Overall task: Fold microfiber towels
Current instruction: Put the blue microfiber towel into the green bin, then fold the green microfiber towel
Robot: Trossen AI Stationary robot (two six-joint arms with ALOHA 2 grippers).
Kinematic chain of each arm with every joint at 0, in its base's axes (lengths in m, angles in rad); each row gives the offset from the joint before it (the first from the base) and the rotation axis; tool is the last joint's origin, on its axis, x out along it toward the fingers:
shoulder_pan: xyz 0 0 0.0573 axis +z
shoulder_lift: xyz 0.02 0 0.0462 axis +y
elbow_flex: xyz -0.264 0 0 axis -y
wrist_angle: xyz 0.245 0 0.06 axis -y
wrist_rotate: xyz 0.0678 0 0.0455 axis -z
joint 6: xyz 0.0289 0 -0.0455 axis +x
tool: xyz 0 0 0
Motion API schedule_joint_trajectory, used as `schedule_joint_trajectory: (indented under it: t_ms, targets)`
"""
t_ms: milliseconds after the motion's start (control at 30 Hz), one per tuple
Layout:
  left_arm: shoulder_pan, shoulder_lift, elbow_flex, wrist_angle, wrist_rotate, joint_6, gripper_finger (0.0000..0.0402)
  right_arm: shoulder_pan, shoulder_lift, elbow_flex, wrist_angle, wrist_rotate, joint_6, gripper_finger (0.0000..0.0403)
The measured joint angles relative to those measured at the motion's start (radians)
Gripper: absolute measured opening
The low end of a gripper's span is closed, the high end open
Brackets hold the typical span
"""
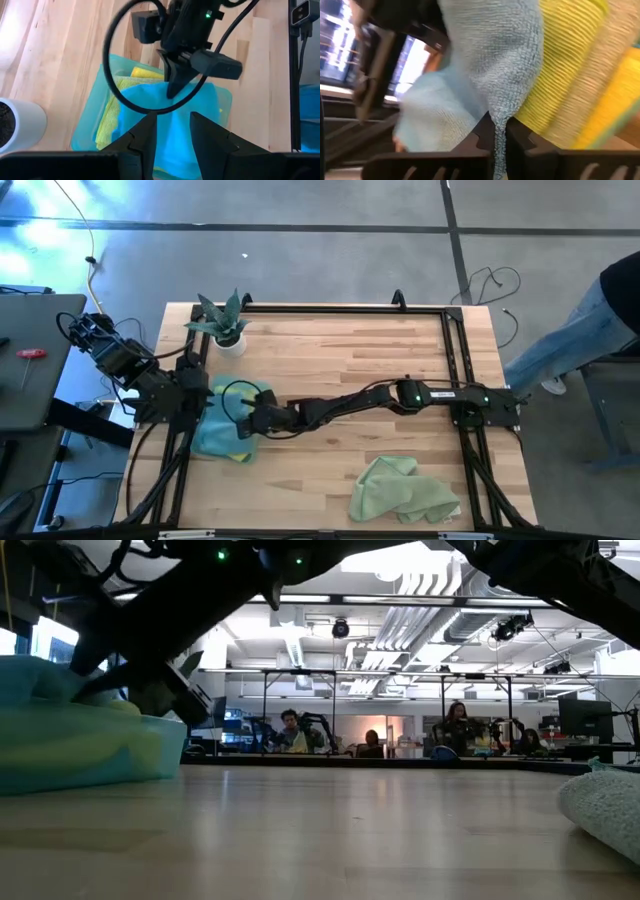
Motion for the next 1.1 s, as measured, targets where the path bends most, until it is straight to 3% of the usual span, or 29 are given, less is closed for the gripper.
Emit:
schedule_joint_trajectory:
  t_ms: [133, 367, 533, 867, 1100]
  targets:
    - [0.0, 0.0, 0.0, 0.0, -0.017, 0.0, 0.0106, 0.0, 0.001, 0.0, -0.036, -0.009, 0.001, 0.0037]
    - [0.001, 0.0, 0.0, -0.001, -0.027, 0.0, 0.0106, -0.009, 0.001, 0.0, -0.015, -0.04, -0.006, 0.0145]
    - [0.001, 0.0, 0.0, -0.003, -0.027, -0.002, 0.0106, -0.032, -0.034, -0.001, -0.05, -0.078, -0.158, 0.0206]
    - [0.0, 0.001, -0.001, 0.02, -0.064, -0.001, 0.0106, -0.06, -0.264, 0.001, -0.47, 0.017, -0.461, 0.0203]
    - [0.0, 0.006, -0.001, 0.137, -0.16, -0.001, 0.0106, -0.019, -0.362, 0.0, -0.919, -0.12, -0.574, 0.02]
